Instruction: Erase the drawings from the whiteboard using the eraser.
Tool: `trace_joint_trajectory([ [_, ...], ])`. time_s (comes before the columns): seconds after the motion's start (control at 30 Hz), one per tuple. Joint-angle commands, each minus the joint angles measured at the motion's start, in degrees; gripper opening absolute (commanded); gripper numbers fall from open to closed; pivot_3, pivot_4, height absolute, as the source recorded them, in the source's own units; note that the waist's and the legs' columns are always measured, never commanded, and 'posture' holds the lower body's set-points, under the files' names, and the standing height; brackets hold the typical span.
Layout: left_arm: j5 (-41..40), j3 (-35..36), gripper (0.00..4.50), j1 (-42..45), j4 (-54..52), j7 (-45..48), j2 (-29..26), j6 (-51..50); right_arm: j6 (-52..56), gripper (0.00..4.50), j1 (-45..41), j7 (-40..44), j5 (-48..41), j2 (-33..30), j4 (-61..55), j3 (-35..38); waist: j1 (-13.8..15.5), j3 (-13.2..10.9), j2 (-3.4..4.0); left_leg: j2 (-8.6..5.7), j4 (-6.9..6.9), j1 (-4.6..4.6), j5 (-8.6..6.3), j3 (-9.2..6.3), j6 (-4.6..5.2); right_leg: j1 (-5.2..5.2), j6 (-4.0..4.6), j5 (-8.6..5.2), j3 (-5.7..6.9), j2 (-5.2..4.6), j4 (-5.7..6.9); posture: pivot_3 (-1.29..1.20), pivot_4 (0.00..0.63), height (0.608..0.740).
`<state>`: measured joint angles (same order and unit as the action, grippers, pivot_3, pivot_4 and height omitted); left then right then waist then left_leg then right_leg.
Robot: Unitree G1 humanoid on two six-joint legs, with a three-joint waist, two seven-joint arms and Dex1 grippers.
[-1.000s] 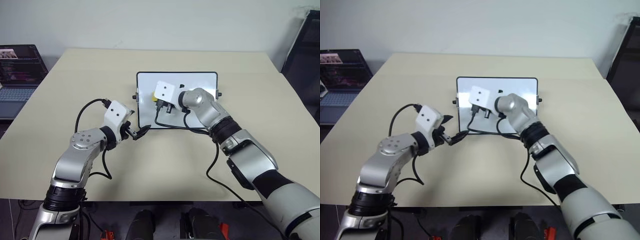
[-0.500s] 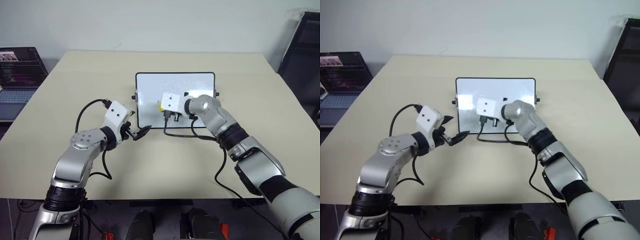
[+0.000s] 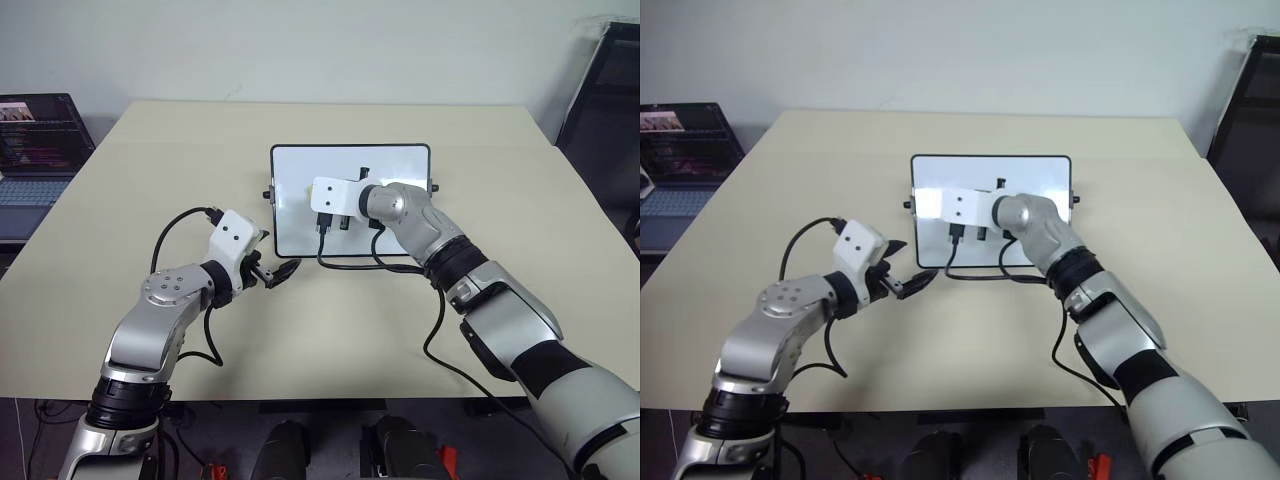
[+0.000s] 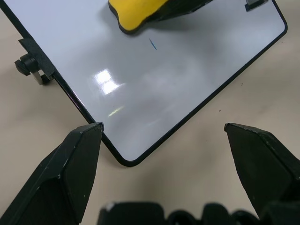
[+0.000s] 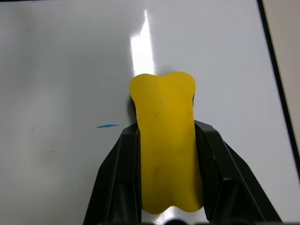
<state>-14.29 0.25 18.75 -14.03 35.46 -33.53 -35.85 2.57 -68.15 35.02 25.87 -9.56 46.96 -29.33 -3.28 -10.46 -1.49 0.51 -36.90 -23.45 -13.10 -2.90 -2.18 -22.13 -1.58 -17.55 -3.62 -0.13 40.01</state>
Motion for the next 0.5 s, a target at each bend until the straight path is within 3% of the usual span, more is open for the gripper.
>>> trace_joint_trajectory([
  [0.03, -0.16, 0.62, 4.50, 0.30, -2.63, -0.44, -0.09, 0.38, 1.13, 1.16, 1.63, 4.02, 0.11, -1.22, -1.92, -0.27, 0.01, 0.00, 0.00, 0.00, -0.01, 0.00, 0.00, -0.01, 0.00, 0.01, 0.00, 0.00, 0.01, 0.00, 0.00, 0.00, 0.150, 0.740],
  [0.27, -0.19, 0.19, 4.50, 0.59, -2.73, -0.21, -0.02, 0.24, 0.76, 1.15, -0.28, -1.90, 0.46, -1.70, -0.42, 2.51, 0.03, 0.00, 0.00, 0.00, -0.05, 0.02, 0.00, -0.05, 0.00, 0.02, 0.00, 0.00, 0.02, 0.00, 0.07, 0.00, 0.150, 0.740],
  [0.5, -0.16, 0.11, 4.50, 0.55, -2.43, 0.20, -0.14, 0.66, 1.16, 1.15, 2.74, 4.03, 1.13, -3.82, -2.35, 0.21, 0.10, 0.00, 0.00, -0.01, -0.05, 0.02, 0.00, -0.04, 0.00, 0.03, 0.00, 0.00, 0.01, 0.00, 0.06, 0.00, 0.150, 0.740],
])
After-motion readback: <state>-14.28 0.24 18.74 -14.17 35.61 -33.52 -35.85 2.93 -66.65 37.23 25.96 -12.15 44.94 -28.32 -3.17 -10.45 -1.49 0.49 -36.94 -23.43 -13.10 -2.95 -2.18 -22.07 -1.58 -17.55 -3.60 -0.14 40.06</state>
